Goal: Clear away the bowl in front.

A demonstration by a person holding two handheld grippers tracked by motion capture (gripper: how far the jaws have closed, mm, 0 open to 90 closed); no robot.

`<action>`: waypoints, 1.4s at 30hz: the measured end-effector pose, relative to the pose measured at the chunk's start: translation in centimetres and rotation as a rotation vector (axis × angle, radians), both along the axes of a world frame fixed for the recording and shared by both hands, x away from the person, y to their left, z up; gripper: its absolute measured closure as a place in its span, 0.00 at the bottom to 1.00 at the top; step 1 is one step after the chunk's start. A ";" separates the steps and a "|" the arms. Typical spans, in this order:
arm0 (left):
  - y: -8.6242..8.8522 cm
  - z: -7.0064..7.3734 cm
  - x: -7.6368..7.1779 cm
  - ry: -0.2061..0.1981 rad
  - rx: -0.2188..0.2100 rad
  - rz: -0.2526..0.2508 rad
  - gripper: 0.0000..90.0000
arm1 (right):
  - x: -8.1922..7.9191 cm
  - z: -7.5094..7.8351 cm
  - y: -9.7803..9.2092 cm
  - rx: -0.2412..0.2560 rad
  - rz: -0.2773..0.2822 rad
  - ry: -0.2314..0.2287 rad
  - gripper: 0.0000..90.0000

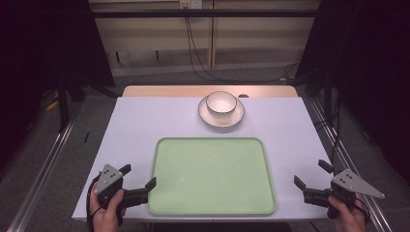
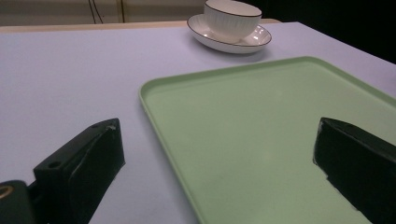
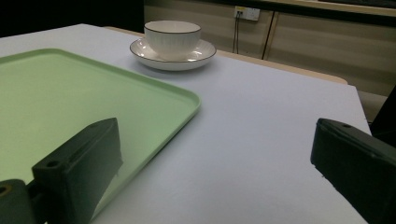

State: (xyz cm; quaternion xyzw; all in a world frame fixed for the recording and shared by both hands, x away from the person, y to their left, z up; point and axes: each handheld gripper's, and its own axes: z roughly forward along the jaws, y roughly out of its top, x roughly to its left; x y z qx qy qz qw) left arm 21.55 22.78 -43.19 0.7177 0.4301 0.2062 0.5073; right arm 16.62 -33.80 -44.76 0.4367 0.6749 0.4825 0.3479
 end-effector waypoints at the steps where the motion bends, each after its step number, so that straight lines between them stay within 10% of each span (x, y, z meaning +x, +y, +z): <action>1: 0.0 0.0 -0.1 -0.002 0.000 -0.001 0.02 | 0.0 0.0 0.0 0.006 -0.005 -0.004 0.02; 22: -1.2 0.4 0.2 -0.003 -0.041 -0.052 0.03 | -0.1 0.1 0.1 0.022 0.057 0.005 0.02; 42: -4.0 1.3 2.4 -0.038 0.025 -0.113 0.02 | -0.1 0.2 0.4 0.022 0.087 0.001 0.02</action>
